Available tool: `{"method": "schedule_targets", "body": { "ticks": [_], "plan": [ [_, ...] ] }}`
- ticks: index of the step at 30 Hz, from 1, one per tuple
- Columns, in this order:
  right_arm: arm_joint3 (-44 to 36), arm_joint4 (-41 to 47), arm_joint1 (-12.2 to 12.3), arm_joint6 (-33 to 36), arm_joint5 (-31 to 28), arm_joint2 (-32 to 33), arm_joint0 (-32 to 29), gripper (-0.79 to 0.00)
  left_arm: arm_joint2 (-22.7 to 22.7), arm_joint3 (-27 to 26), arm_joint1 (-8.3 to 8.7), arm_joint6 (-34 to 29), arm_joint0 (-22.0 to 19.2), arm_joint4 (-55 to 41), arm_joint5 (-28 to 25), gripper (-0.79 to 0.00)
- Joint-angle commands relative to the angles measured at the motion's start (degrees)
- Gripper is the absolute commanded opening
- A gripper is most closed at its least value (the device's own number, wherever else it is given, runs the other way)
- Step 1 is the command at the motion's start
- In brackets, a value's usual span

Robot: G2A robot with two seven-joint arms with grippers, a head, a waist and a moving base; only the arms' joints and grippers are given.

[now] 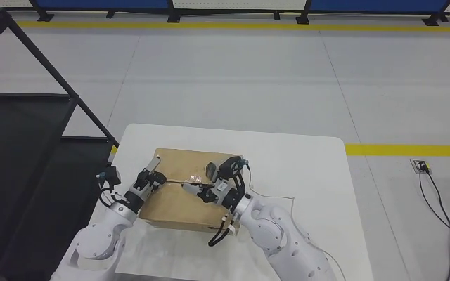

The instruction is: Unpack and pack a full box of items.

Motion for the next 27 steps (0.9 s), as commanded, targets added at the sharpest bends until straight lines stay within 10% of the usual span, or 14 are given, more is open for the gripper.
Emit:
{"method": "schedule_targets", "body": {
  "ticks": [1,27],
  "plan": [
    [0.1,-0.3,-0.1,-0.1,0.2,-0.2,0.0,0.000,-0.1,0.0,-0.03,-0.2,0.1,0.1,-0.1,0.000],
    [0.5,-3.6,-1.0,-1.1,3.7,-0.5,0.2,0.000,-5.8,3.8,-0.39,4.2,-0.9,-2.9,2.0,0.000]
  ]
}}
